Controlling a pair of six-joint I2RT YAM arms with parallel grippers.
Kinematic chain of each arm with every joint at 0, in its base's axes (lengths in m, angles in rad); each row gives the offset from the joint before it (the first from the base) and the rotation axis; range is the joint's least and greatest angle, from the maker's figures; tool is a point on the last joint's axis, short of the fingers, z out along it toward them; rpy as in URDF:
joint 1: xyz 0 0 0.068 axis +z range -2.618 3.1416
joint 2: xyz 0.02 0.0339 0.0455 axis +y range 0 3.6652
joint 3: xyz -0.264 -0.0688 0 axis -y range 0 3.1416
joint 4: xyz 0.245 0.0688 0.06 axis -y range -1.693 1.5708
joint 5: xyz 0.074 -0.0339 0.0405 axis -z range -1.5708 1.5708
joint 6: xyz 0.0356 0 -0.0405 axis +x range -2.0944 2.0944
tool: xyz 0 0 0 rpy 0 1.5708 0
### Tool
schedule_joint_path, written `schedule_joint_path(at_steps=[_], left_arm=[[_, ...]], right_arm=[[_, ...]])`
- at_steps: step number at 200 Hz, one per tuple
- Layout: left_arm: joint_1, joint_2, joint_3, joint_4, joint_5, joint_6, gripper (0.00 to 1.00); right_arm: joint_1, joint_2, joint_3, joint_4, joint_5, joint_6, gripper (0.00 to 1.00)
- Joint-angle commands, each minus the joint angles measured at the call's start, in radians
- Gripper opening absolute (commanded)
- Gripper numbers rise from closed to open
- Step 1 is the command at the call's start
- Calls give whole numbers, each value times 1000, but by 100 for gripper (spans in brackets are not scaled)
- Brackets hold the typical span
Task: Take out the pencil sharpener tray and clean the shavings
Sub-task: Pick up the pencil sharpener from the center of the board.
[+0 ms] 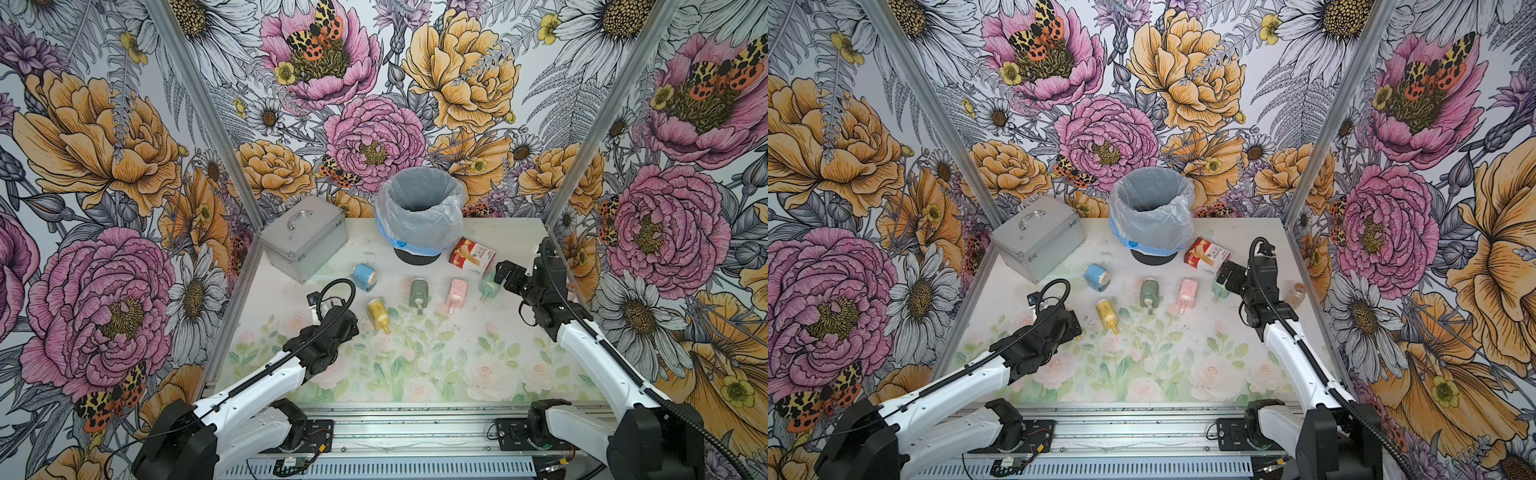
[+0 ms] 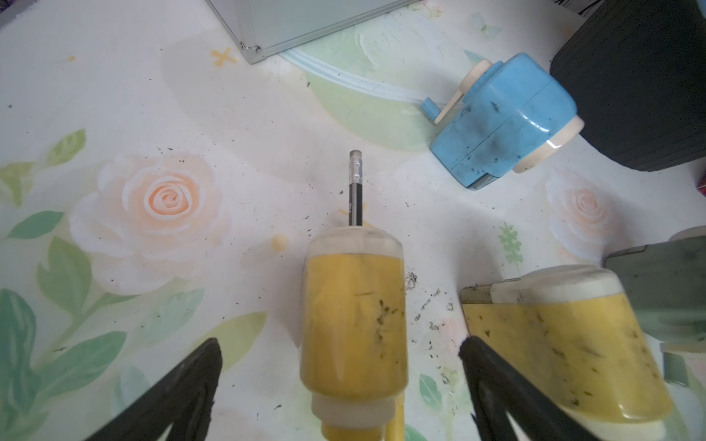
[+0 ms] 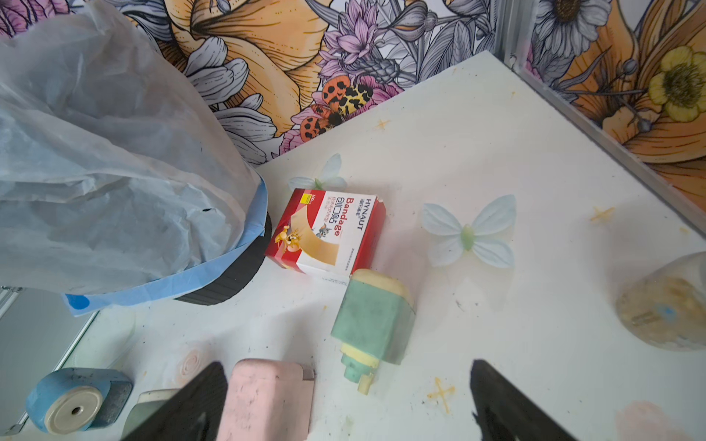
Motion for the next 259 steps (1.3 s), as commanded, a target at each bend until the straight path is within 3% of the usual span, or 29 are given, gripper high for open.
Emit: schedule_joint_path(at_steps=[1, 69, 113, 174, 259], left_arm=[[-18, 29, -3, 59, -17, -4, 99], [-34, 156, -3, 77, -64, -35, 98], [-34, 177, -31, 195, -78, 72, 87], [-19, 235, -60, 279, -75, 102, 84], [13, 312, -51, 315, -70, 108, 58]], right_arm=[[5, -20, -22, -11, -29, 15, 100], [4, -51, -45, -16, -48, 20, 99], [4, -36, -32, -16, -55, 25, 99], [5, -31, -17, -16, -62, 24, 99], [5, -20, -7, -17, -72, 19, 99]])
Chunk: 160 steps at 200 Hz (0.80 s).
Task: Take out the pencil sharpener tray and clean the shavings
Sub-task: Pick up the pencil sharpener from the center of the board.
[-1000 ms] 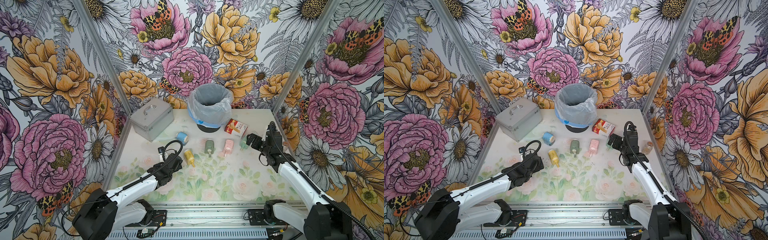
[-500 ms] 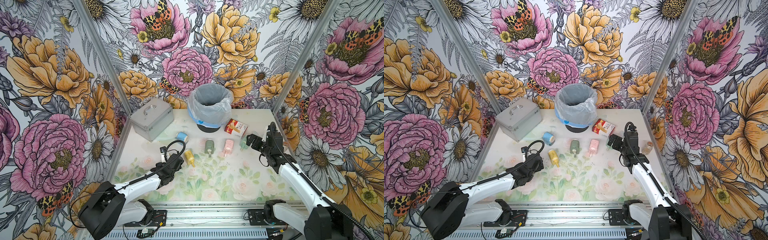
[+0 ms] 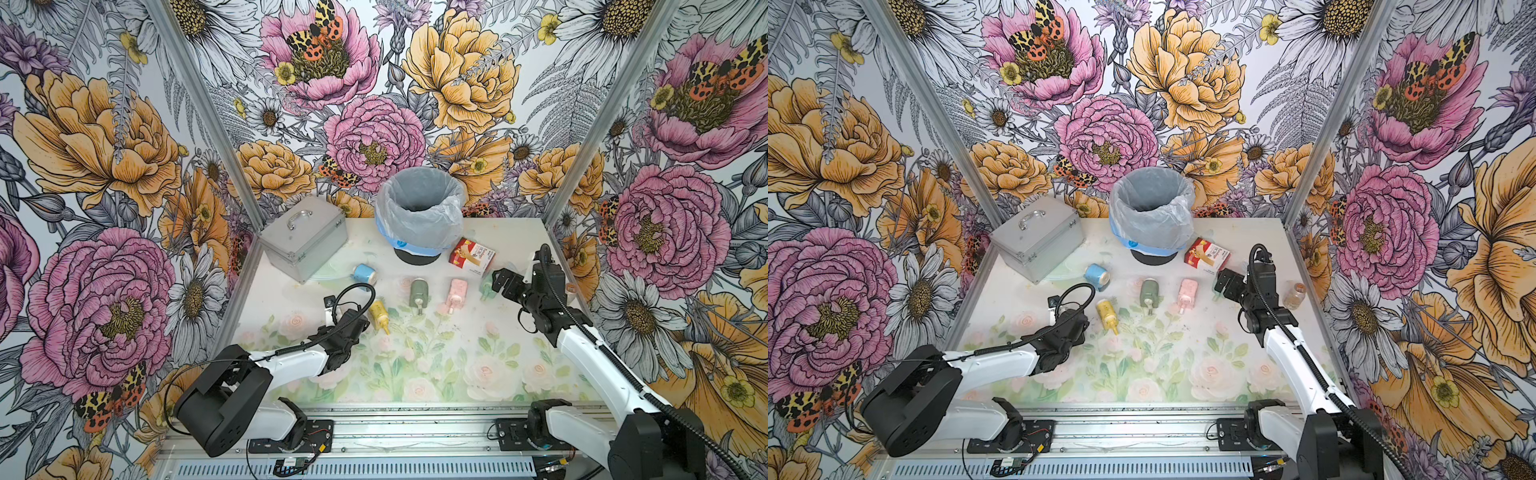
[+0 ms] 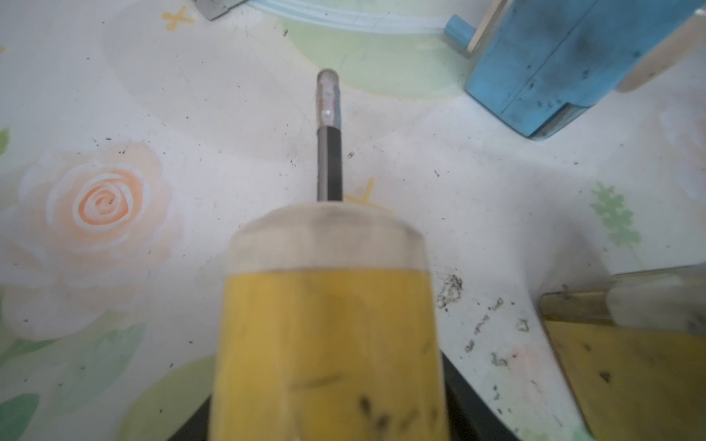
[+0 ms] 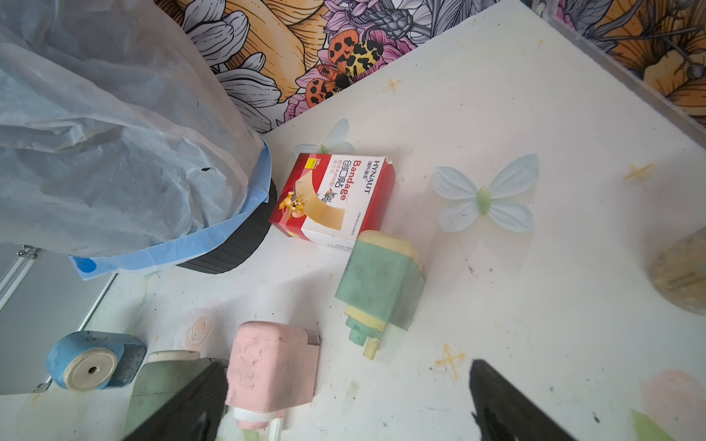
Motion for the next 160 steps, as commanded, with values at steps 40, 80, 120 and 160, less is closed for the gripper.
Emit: schedule_joint_path(at_steps=[40, 80, 120, 160], left_arm=[[26, -67, -1, 14, 23, 47, 40], [29, -149, 50, -119, 38, 33, 22], [67, -302, 170, -301, 190, 182, 16], [209, -425, 286, -337, 611, 280, 10]], right_arm=[[5, 20, 40, 4, -12, -3, 99], [5, 33, 32, 6, -21, -9, 99], [5, 18, 33, 5, -59, -16, 99], [6, -1, 54, 5, -169, -17, 99]])
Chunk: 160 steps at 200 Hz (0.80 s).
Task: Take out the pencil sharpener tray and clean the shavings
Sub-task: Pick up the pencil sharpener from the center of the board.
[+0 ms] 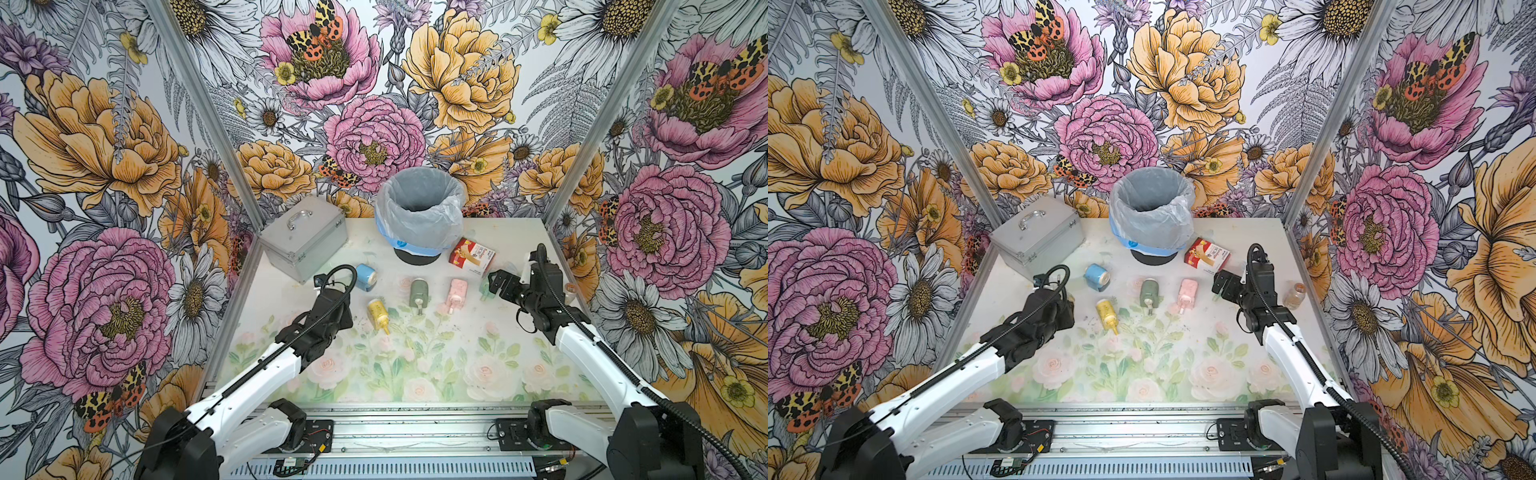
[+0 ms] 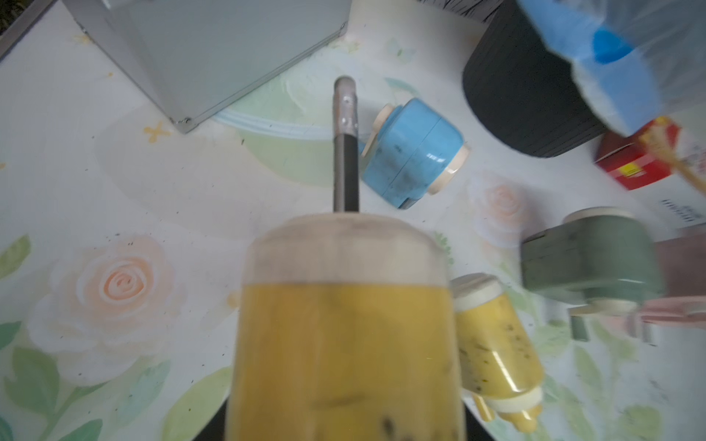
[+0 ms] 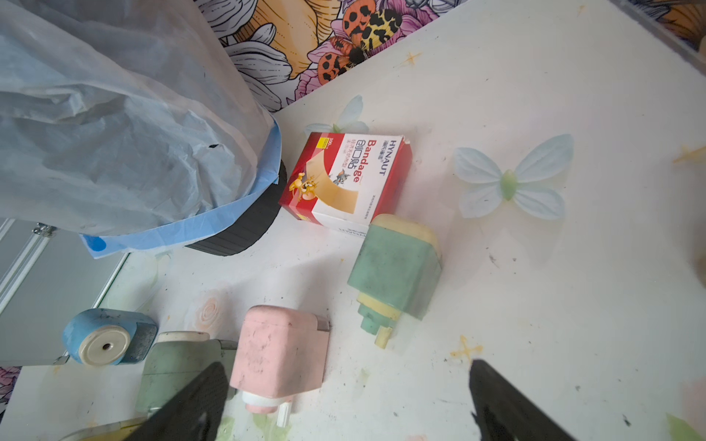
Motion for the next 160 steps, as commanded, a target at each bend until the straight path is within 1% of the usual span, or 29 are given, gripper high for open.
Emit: schedule_joint_path(at_steps=[1, 8, 15, 31, 48, 65, 78, 94, 117, 139, 160], left_arm=[[66, -55, 84, -37, 309, 97, 10], [76, -53, 115, -44, 362, 113, 10], [77, -42, 152, -59, 390, 125, 9], [74, 20, 245, -77, 486, 162, 7], [56, 126, 365, -112, 594, 216, 8], [19, 247, 500, -194, 639, 298, 7], [15, 337, 601, -261, 694, 365, 4], [26, 433, 711, -331, 778, 429, 2], [52, 540, 844, -394, 947, 493, 2], [90, 609, 932, -423, 1093, 530, 3], [121, 666, 987, -433, 1228, 531, 2]], right_arm=[[5, -27, 50, 8, -91, -8, 99], [6, -34, 56, 7, -118, -12, 99], [6, -41, 60, 8, -144, -16, 99], [8, -52, 72, 9, -211, -24, 99], [12, -54, 86, 9, -286, -29, 99], [15, -54, 102, 11, -353, -34, 99], [16, -54, 115, 12, -398, -38, 99], [19, -51, 135, 14, -440, -40, 98], [24, -39, 161, 15, -487, -41, 98], [28, 3, 188, 19, -512, -27, 98], [37, 70, 218, 36, -540, 0, 98]])
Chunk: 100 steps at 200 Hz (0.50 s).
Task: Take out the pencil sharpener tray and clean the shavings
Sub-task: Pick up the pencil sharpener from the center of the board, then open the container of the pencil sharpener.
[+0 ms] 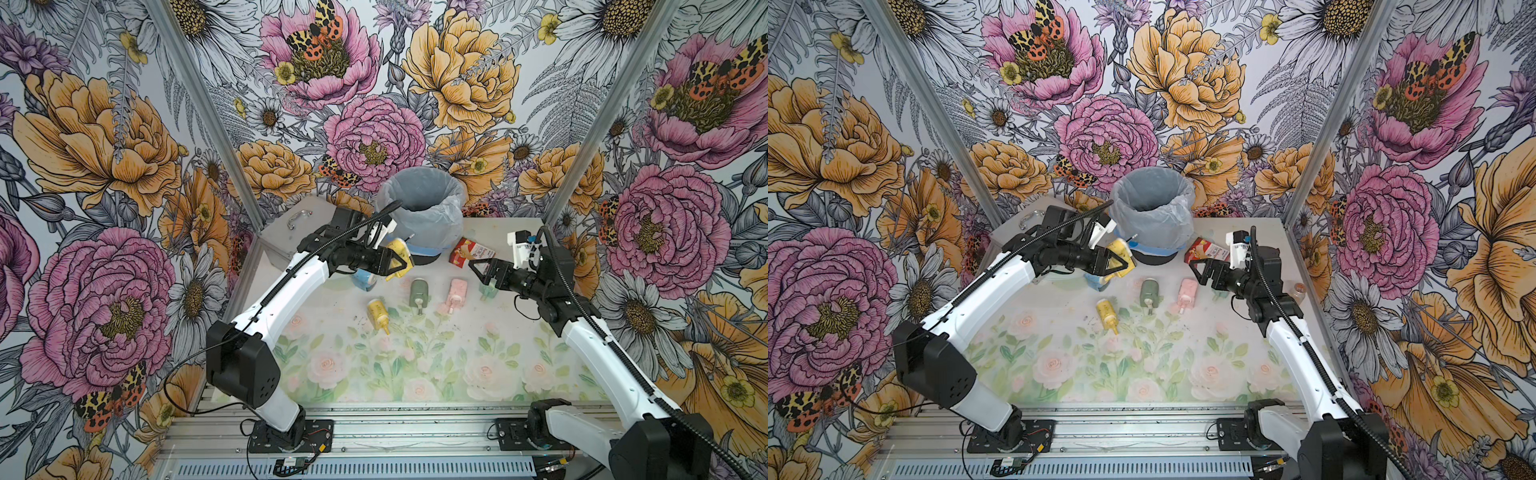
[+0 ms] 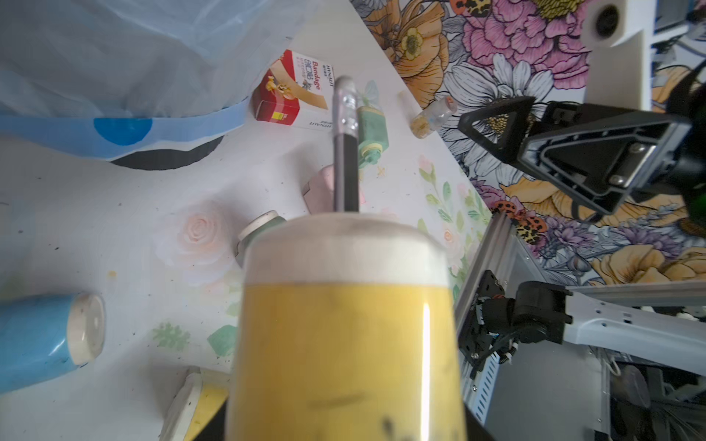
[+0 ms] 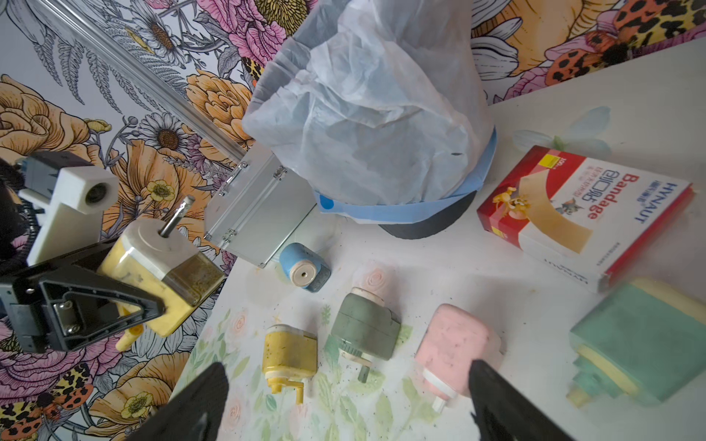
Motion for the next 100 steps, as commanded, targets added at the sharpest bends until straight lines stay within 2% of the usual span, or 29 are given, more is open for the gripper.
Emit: schedule_joint_path(at_steps=[1, 22, 41, 100], left_arm=[[35, 27, 79, -36, 249, 62, 2], [38, 78, 121, -86, 314, 102, 2], [41, 100, 123, -125, 307, 152, 3], [77, 99, 54, -130, 435, 218, 2]], right_arm=[[12, 67, 49, 30, -65, 24, 98], [22, 148, 83, 32, -95, 23, 96], [24, 191, 105, 54, -122, 12, 95], [54, 206, 80, 134, -312, 3, 91]])
